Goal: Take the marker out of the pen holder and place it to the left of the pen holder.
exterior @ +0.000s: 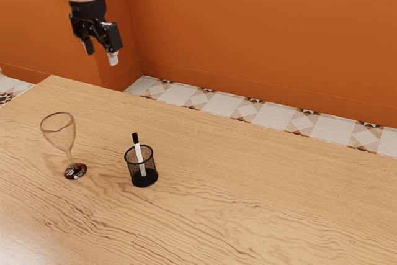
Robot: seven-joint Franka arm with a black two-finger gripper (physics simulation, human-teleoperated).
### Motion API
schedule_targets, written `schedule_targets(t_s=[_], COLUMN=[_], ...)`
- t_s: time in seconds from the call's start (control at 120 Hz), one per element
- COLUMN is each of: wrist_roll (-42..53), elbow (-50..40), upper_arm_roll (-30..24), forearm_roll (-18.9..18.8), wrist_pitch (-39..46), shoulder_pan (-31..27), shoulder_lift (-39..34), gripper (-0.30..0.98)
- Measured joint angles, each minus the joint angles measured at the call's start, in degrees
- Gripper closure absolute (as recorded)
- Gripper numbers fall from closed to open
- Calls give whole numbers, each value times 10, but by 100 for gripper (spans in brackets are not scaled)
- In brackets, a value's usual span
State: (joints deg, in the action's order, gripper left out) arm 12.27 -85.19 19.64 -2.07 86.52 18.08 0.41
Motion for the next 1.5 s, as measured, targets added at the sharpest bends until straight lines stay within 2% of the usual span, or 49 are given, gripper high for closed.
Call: schedule_targets(t_s=[0.075,0.25,0.35,0.458,0.55,0.683,0.8,1.075,1.5], wrist_roll=[4,3,-5,-13,-18,-27,-36,-50,-58], elbow=[-2,-117,-243,-278,-283,-288,-280,-242,-160], upper_arm_roll=[-40,-51,-52,-58,-60,-59,-58,-55,-53], forearm_roll=[-3,-3,25,51,71,119,140,160,166], wrist_pitch=[-2,50,134,210,255,304,344,390,398], shoulder_pan=[-18,2,6,-35,-78,-78,-85,-102,-128], shoulder_lift=[10,0,14,45,70,90,126,172,246], gripper=[2,2,2,2,2,3,2,2,3])
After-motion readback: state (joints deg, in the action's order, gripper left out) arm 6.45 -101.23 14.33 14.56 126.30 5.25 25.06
